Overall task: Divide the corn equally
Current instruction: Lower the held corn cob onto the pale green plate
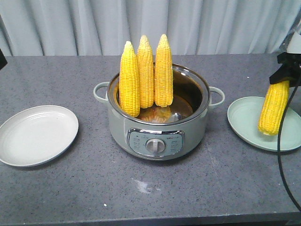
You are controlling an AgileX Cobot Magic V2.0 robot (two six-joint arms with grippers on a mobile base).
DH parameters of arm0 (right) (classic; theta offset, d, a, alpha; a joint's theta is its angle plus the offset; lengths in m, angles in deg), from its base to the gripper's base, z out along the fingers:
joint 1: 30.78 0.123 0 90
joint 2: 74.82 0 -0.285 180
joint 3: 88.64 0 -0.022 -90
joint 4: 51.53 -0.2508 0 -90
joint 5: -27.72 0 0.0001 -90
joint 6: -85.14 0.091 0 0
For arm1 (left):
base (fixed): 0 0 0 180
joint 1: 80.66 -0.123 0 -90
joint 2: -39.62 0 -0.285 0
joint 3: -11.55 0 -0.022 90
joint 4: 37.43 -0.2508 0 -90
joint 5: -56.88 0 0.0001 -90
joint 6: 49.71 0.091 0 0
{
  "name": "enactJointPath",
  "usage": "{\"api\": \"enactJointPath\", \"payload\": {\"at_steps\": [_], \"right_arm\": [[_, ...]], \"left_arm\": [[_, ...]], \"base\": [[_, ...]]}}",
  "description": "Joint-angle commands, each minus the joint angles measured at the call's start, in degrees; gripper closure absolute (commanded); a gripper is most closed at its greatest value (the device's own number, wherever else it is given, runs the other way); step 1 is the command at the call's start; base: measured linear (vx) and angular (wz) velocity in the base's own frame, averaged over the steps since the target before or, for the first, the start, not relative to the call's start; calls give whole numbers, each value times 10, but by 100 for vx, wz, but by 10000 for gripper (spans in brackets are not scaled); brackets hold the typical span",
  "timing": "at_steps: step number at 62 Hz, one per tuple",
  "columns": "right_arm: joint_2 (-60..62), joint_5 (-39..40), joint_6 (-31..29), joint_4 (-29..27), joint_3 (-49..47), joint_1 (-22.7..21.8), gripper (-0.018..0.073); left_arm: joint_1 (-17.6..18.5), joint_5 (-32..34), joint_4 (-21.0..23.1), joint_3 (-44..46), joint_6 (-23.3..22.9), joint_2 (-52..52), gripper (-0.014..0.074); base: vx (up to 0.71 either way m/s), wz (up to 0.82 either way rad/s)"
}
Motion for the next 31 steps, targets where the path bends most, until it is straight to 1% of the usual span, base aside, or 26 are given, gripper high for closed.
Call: {"api": "enactJointPath", "payload": {"at_steps": [1,10,17,21,26,31], "right_arm": [[33,-23,-6,-25,-14,-3,425],[33,-23,5,-23,-14,-3,300],[33,-23,9,-10,-14,-3,186],[33,-23,10,-2,-14,-3,136],[33,-23,11,2,-14,-3,106],[33,-23,11,3,-14,-3,104]], "left_arm": [[1,11,27,20,0,-2,137],[1,11,27,20,0,-2,137],[1,10,27,20,0,-2,137],[1,10,27,20,0,-2,137],[1,9,27,20,0,-2,137],[1,8,27,20,0,-2,137]], "base": [[0,0],[0,0],[0,0],[0,0],[0,0],[0,0]]}}
